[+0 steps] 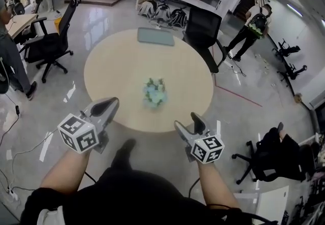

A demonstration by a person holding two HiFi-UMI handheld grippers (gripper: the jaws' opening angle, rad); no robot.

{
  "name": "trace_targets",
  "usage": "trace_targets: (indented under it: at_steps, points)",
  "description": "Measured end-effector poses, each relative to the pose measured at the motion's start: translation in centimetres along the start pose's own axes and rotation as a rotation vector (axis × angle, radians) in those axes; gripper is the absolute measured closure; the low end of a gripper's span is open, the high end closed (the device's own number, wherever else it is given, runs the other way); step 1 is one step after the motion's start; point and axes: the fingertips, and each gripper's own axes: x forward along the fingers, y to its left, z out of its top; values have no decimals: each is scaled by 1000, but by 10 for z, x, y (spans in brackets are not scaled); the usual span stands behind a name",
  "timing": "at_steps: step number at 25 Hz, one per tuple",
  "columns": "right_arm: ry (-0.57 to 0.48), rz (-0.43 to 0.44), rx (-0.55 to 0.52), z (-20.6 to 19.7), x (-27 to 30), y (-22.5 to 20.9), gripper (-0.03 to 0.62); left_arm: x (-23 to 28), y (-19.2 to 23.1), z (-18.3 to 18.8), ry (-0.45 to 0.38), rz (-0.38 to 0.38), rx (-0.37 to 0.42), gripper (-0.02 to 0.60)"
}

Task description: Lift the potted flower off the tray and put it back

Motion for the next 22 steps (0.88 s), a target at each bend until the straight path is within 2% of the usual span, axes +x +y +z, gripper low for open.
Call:
trace_targets:
  at_steps: [8,15,22]
  points:
    - [131,-43,21,-70,77,-19,93,23,26,-25,49,-6,-5,588]
    - [221,-73,42,-119,133,-33,25,39,45,-46,84,-10,-23,588]
    - [291,-107,3,-148,187,-46,-6,44,72,-58,106,12,-26,588]
